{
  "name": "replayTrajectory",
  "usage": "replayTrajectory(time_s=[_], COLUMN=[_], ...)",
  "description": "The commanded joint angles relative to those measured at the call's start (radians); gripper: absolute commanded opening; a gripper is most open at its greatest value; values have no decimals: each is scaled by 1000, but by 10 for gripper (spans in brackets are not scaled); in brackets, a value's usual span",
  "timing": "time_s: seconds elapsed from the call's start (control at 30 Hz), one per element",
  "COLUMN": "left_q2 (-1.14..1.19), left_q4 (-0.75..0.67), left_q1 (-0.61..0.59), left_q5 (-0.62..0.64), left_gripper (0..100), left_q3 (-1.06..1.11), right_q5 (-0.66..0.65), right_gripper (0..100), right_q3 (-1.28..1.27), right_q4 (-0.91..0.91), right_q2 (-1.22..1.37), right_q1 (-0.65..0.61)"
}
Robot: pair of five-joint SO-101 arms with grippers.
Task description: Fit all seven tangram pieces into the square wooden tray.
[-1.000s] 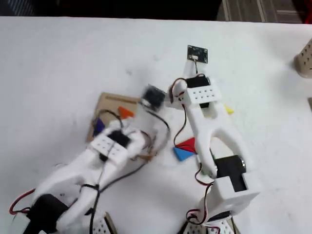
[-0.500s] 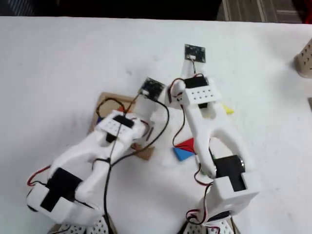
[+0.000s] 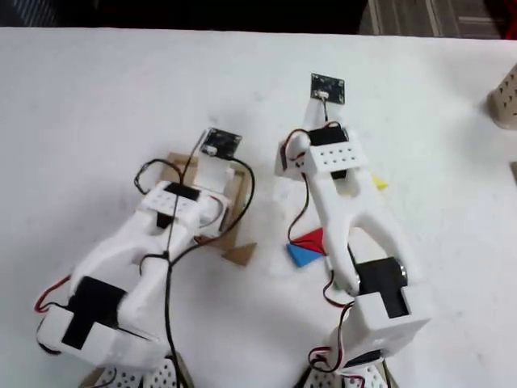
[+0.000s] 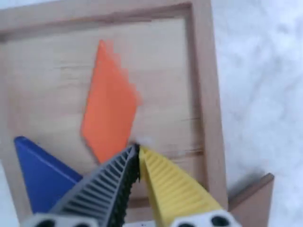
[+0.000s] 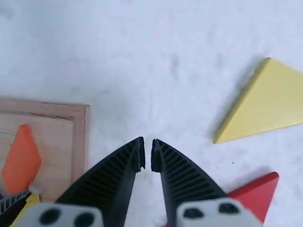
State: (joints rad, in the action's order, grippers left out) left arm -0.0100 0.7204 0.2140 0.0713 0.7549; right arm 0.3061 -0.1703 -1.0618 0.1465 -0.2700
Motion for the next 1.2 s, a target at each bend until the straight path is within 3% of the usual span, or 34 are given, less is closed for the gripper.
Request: replayTrajectory(time_s=[0.0, 0.4, 0.57, 0.7, 0.87, 1.17], left_q2=[-18, -24, -163, -257, -179, 28], left_q4=[9, 9, -2, -144, -287, -279], left_q1=[-58, -127, -116, -117, -108, 35], left_q5=[11, 12, 12, 37, 213, 117], left_gripper=[22, 22, 22, 22, 22, 22], left_q3=[-51, -89, -54, 37, 35, -63], right_q5=[2, 0, 0, 0, 0, 0], right_gripper=[31, 31, 31, 31, 31, 31], right_q3=[5, 6, 6, 6, 6, 5], right_q4=[12, 12, 12, 12, 12, 12], right_q2=[-58, -58, -58, -58, -58, -58], right_q1=[7, 7, 5, 5, 5, 5])
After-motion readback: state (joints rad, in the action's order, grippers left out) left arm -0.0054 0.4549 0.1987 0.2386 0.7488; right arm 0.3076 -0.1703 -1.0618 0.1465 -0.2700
